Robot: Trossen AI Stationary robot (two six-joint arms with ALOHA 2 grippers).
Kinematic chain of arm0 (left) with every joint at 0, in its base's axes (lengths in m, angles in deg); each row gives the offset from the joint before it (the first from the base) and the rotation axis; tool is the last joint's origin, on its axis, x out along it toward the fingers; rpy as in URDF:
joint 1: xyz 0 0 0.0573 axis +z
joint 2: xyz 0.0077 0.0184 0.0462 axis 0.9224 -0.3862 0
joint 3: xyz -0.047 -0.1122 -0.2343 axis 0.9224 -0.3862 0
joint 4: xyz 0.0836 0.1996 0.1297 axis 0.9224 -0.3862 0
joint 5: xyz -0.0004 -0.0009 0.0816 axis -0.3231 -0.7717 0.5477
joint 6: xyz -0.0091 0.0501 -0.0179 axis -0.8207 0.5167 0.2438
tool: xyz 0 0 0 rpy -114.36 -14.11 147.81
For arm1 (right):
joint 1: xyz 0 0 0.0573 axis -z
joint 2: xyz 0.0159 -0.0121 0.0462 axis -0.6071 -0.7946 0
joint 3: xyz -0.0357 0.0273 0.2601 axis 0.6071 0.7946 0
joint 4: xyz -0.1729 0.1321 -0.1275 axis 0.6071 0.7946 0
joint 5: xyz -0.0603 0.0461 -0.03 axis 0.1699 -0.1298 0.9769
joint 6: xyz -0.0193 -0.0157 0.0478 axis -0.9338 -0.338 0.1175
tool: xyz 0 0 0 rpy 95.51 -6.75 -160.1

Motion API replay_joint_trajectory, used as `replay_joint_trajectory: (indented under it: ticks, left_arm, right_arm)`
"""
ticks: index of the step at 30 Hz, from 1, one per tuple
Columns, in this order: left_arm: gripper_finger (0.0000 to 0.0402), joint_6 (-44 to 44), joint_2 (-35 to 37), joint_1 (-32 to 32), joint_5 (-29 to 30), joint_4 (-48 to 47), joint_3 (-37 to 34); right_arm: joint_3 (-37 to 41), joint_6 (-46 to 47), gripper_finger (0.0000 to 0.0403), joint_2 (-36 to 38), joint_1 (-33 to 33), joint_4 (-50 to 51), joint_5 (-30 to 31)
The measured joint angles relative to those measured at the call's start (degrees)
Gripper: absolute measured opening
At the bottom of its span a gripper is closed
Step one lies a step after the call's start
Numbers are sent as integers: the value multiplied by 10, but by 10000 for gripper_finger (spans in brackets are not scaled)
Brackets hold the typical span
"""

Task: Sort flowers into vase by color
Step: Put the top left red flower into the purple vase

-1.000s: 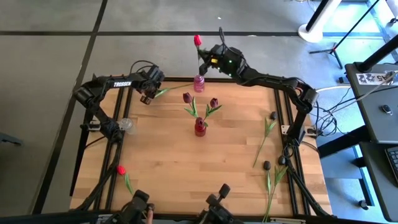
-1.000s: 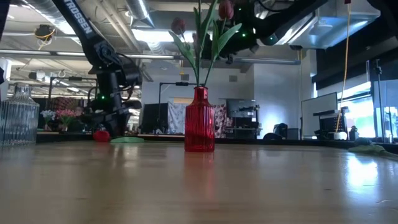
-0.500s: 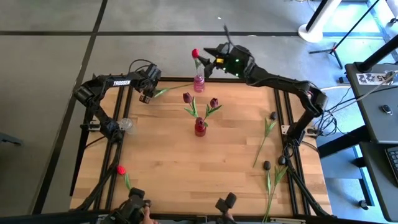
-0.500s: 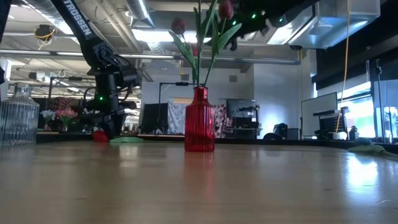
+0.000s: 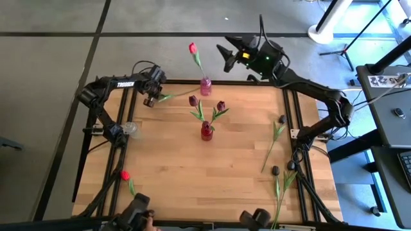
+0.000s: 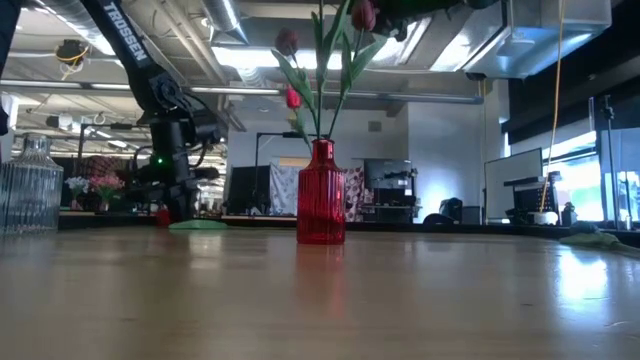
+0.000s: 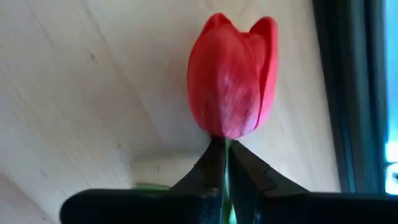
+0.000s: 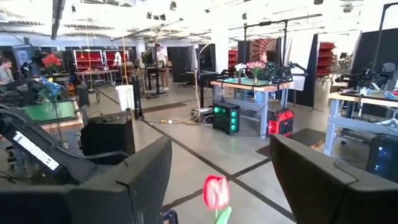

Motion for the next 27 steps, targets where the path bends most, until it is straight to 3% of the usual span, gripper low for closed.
replay_joint_trajectory:
  ticks: [4, 10, 18, 21, 27]
  left_arm:
    - [6, 47, 68, -4, 15, 12, 0]
    - [5, 178, 230, -52, 78, 27, 0]
    - [4, 364, 439, -142, 194, 45, 1]
    - [4, 477, 487, -187, 198, 135, 1]
    - [4, 738, 490, -294, 120, 396, 7]
  right_arm:
    - [0, -17, 269, 4, 0, 4, -17]
    - [0, 1, 269, 15, -2, 9, -107]
    - [0, 14, 269, 35, -28, 15, -117]
    - [1, 27, 269, 44, -52, 10, -126]
    - [1, 57, 269, 52, -98, 19, -113]
